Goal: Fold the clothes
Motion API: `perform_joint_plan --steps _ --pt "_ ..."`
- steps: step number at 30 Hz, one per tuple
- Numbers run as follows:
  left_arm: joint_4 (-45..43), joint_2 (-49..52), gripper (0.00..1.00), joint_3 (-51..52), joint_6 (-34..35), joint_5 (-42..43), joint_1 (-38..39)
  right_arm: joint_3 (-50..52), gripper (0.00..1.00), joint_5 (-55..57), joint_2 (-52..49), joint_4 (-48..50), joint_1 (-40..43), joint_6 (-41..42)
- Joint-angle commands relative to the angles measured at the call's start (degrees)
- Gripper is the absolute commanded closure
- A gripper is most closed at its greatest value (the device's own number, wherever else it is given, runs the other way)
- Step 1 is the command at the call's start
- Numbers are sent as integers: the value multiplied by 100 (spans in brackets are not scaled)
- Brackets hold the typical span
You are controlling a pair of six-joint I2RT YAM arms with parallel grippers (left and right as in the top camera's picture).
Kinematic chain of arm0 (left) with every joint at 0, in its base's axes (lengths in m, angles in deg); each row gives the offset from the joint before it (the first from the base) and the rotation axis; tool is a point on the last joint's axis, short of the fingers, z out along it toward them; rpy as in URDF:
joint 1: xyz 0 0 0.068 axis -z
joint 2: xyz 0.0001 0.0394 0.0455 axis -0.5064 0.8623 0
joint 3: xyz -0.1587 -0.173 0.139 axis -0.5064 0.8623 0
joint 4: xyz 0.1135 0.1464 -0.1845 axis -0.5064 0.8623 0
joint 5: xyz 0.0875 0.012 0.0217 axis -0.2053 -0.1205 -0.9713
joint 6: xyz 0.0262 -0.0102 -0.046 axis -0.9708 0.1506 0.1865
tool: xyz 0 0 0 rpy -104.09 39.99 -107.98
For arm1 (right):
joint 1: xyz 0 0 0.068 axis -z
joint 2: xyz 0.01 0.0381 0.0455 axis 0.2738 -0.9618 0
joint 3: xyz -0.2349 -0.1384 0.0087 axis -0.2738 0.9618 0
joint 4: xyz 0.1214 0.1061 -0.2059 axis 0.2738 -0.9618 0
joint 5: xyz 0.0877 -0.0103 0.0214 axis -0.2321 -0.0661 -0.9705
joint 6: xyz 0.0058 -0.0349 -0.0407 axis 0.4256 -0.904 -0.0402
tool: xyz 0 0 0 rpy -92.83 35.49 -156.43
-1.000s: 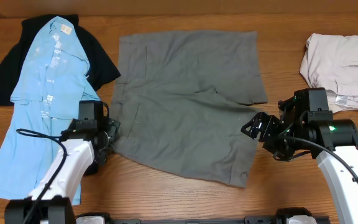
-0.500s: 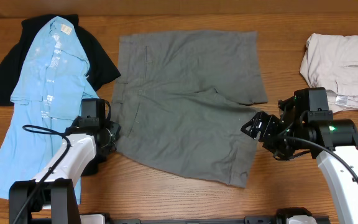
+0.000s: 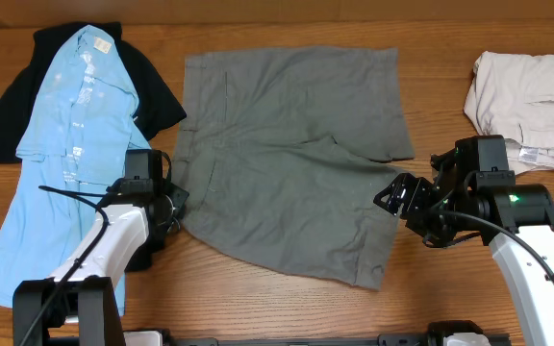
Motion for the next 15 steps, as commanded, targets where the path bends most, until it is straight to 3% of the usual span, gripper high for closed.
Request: perform_joint_plan --steps 1,15 --pt "157 55 96 -114 -170 -127 2 35 15 59 13 15 -28 188" --pt "212 57 96 -114 -168 -107 4 247 18 345 13 -367 -28 1161"
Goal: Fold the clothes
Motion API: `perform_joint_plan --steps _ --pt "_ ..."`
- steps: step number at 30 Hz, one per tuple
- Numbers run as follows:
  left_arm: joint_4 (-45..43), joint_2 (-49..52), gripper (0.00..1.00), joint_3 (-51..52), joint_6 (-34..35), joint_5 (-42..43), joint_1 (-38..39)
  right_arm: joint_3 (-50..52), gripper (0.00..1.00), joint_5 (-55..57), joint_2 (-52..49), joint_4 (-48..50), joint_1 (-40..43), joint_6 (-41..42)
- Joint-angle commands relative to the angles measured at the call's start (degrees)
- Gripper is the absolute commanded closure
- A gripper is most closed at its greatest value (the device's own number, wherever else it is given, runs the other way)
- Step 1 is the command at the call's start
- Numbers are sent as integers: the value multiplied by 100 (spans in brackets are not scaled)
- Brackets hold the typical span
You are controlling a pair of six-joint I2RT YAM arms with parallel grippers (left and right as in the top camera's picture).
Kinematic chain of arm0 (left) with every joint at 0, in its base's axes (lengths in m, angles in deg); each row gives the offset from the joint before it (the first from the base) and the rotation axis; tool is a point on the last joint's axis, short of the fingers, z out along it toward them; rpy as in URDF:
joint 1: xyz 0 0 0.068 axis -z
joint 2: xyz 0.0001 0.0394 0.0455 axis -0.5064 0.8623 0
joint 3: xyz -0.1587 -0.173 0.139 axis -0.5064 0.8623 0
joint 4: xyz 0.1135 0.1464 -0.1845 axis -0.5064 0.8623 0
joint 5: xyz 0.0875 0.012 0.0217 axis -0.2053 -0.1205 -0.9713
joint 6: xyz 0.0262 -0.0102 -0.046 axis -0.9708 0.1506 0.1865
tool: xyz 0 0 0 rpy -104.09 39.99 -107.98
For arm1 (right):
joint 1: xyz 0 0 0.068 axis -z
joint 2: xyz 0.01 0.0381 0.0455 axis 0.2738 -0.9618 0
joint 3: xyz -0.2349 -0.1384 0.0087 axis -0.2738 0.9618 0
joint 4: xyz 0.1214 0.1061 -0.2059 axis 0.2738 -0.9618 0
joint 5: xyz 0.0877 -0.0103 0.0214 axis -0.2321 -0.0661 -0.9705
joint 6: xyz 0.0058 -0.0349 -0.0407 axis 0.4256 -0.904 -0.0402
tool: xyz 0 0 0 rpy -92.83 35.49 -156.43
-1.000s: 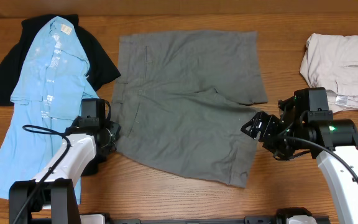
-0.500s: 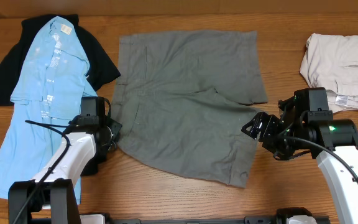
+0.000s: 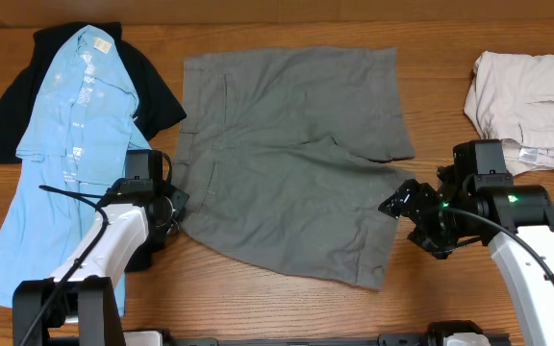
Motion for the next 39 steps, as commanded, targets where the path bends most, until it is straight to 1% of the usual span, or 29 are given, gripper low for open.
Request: perform_joint_plan --steps 1,4,7,10,14,17,21,26,30,35,39 --pt "48 57 96 -94 -131 -107 4 186 18 144 13 -17 -28 356" --pt "48 57 96 -94 -131 -105 4 345 17 175 13 -76 -28 634" --pt "46 57 96 -94 -129 -107 4 634 17 243 15 -125 -28 1082" --pt "46 59 96 -94 -129 -107 4 1064 17 369 15 -57 -28 1711" --pt "42 59 96 -94 -129 -111 4 1648 20 267 13 203 -31 2533" --pt "26 59 96 -94 -129 -109 4 1989 20 76 13 341 -35 2752" --pt "28 59 96 -94 -129 -107 4 2238 20 0 13 487 -164 2726" --pt "28 61 96 -94 -131 -109 4 2293 20 376 13 883 -798 2774" --pt "28 61 96 -94 -131 -107 4 2293 21 942 2 1005 -1541 3383" --pt "31 61 96 -94 -131 -107 4 2293 21 1292 -96 1032 -2295 4109" --pt "33 61 96 -94 -131 -105 4 2293 24 1307 -234 1351 -2610 4207"
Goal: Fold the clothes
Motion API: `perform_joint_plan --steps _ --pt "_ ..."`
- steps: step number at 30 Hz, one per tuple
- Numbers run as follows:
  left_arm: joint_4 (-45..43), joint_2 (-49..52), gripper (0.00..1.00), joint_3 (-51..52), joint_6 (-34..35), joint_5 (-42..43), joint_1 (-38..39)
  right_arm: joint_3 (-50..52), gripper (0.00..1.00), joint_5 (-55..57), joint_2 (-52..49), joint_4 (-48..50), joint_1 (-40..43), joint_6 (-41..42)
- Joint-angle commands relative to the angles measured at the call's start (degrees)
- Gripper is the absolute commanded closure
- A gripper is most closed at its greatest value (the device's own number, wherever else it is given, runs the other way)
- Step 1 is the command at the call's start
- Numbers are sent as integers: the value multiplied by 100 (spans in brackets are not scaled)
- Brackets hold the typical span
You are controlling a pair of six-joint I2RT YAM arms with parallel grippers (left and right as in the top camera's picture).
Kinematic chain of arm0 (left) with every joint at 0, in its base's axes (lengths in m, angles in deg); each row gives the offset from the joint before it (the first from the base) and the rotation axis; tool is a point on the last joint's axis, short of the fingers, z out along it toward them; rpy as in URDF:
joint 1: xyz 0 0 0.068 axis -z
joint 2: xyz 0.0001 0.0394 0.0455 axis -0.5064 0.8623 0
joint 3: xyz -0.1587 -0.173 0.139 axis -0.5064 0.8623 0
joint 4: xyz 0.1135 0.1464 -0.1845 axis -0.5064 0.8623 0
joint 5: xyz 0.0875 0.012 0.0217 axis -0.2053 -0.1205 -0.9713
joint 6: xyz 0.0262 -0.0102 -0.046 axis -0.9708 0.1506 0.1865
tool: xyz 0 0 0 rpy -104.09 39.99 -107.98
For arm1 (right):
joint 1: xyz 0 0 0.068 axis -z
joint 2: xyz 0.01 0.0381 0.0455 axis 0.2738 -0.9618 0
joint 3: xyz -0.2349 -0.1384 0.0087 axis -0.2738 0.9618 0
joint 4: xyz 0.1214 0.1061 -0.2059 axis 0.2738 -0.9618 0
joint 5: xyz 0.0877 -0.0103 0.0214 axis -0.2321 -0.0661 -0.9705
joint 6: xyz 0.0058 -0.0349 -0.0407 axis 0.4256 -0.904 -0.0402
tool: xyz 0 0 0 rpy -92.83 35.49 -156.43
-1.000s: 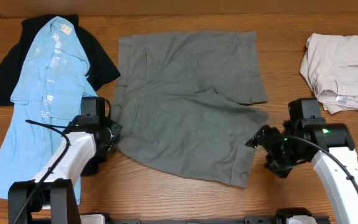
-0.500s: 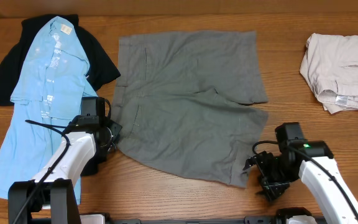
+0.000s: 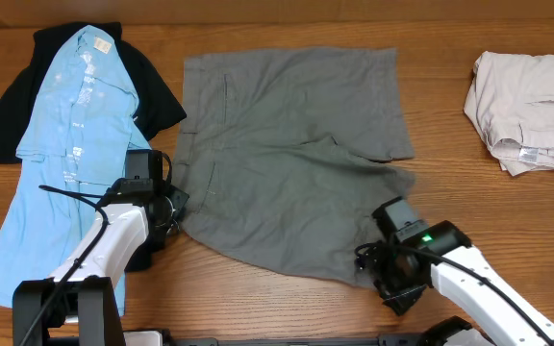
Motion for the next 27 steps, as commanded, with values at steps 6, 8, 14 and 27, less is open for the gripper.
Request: perform_joint_plan --steps 6,8,14,27 --pt "72 61 96 -85 -201 -107 4 31 43 382 -428 494 -199 337" --pt "90 61 96 -85 -249 -109 4 31 56 393 -597 616 -199 308" --pt "181 61 96 -85 -264 -127 4 31 96 293 -999 737 -199 -83" --pt "776 -74 96 -166 -1759 -352 0 -444 96 1067 168 -63 332 -946"
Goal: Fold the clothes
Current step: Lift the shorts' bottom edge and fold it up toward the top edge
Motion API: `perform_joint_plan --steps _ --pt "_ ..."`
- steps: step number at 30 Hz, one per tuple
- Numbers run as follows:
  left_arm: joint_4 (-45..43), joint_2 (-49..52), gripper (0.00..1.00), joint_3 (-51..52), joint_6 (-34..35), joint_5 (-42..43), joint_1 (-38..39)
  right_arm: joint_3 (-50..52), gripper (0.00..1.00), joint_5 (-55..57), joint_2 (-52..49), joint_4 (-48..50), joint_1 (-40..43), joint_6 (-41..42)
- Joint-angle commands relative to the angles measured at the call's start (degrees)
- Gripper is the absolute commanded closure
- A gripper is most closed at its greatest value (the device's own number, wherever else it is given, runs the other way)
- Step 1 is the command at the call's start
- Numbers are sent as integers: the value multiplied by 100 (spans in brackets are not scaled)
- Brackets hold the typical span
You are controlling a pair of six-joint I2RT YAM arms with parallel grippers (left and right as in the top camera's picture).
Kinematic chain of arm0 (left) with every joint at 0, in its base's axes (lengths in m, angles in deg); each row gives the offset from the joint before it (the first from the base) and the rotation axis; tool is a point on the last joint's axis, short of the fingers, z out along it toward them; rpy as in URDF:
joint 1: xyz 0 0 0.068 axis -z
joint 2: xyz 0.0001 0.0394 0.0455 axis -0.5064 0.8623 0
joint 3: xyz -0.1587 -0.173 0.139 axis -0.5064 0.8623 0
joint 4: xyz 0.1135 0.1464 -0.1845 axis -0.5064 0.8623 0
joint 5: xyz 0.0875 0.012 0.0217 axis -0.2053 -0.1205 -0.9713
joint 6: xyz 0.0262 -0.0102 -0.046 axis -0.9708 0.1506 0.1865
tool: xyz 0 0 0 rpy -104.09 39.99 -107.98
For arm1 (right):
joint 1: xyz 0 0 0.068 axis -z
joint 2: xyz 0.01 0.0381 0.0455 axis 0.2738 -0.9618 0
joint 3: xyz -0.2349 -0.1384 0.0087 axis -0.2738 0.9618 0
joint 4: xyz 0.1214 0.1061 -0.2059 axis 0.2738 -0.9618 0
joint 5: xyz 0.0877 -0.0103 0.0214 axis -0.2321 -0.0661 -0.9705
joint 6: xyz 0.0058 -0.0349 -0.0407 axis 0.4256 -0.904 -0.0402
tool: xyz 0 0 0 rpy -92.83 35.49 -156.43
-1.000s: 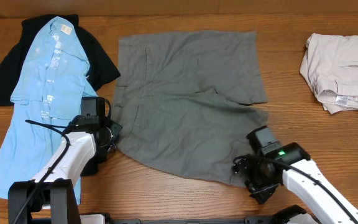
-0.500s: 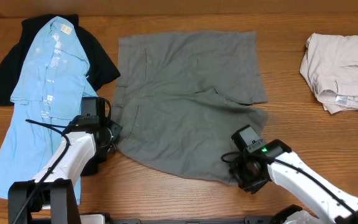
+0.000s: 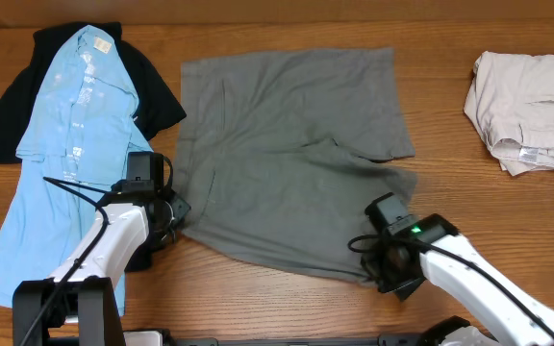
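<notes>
Grey-green shorts (image 3: 287, 154) lie spread flat in the middle of the wooden table (image 3: 440, 115). My left gripper (image 3: 176, 208) sits at the shorts' lower left corner, its dark fingers close together on the cloth's edge. Coming in from the front right, my right gripper (image 3: 371, 261) is over the hem of the shorts' lower right leg. Its body hides its fingers, so their state is unclear.
A light blue shirt (image 3: 65, 144) lies on a dark garment (image 3: 157, 96) at the left, just beside my left arm. A crumpled beige garment (image 3: 532, 96) sits at the far right edge.
My right gripper has shifted slightly left and up onto the lower right leg hem. The shorts' left edge has moved a little. The left gripper has stayed at its corner.
At first my right gripper hovered to the right of the shorts, near the beige garment. It then moved down to the front right, by the lower leg hem, and now lies over that hem. All along, the left gripper held its place at the lower left corner.
</notes>
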Motion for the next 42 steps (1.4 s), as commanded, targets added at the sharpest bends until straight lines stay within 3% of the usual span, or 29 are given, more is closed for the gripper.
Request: perform_joint_plan --steps 1,7,13,26,35,42 --pt "354 -142 96 -177 -542 -208 -2 -422 96 463 671 -188 275 -765" --pt "1349 -922 96 -590 -717 -216 2 -1207 96 470 1661 -503 957 -1845" --pt "2229 -2070 96 -1141 -802 -229 2 -2168 96 494 1971 -986 1729 -2715" --pt "3679 -4006 96 -2203 -844 -179 2 -4380 96 824 1971 -2516 1961 -3163" --pt "3950 -4264 96 -2345 -933 -125 2 -4846 96 857 1888 -2798 1961 -3458" --pt "3720 -3976 96 -2262 -931 -358 2 -4841 96 984 1193 -2538 1961 -3585"
